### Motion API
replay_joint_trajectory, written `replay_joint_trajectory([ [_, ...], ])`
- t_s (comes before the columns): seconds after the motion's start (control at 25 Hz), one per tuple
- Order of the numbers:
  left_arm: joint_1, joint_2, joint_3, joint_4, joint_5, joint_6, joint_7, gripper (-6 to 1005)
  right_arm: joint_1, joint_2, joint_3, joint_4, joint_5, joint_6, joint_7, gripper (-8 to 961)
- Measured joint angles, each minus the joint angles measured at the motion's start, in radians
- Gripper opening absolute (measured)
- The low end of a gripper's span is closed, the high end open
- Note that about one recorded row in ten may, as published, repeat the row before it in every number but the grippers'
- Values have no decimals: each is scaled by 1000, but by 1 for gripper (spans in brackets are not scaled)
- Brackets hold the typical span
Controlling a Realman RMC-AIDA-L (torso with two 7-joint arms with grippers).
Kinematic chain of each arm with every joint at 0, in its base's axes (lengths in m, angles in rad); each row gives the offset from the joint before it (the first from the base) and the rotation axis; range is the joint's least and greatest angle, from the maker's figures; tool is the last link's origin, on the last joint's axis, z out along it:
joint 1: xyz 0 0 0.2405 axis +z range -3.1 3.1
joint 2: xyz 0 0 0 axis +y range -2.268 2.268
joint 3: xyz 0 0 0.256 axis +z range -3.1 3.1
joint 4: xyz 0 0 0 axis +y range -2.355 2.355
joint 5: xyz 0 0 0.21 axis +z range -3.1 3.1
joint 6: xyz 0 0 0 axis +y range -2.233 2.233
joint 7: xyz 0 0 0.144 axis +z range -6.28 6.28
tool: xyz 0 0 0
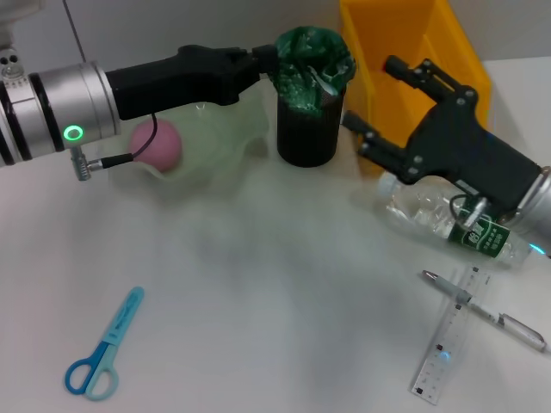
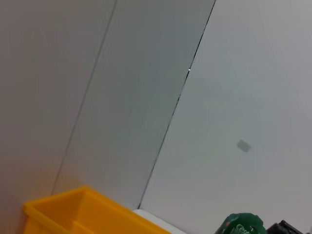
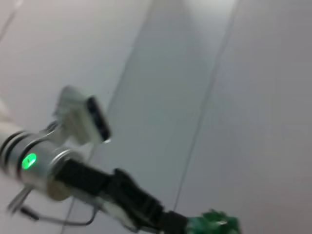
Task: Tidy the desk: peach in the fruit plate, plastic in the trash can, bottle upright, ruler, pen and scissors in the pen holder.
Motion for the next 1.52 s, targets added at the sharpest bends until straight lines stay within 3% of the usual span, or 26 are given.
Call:
replay_joint_trajectory([
  [0.32, 35, 0, 14, -1, -6, 19, 115, -2, -52, -9, 15, -38, 26, 8, 358, 727],
  [0.44, 46, -1, 23, -2, -7, 31, 142, -2, -75, -28, 10, -76, -18, 11, 513, 726],
  [0.68, 66, -1, 57, -9, -6, 65, 225, -2, -80, -49, 10, -138, -113, 0, 648, 726],
  [1.08, 68, 0, 75, -12, 3, 92, 260, -2, -58, -41, 5, -174, -173, -28, 684, 725],
  [1.32, 68, -1, 93, -12, -1, 94, 260, -1, -44, -34, -5, -179, -186, -26, 684, 527],
  [1.52, 66, -2, 102, -10, -3, 104, 265, -1, -32, -33, -26, -179, -187, -18, 684, 285],
])
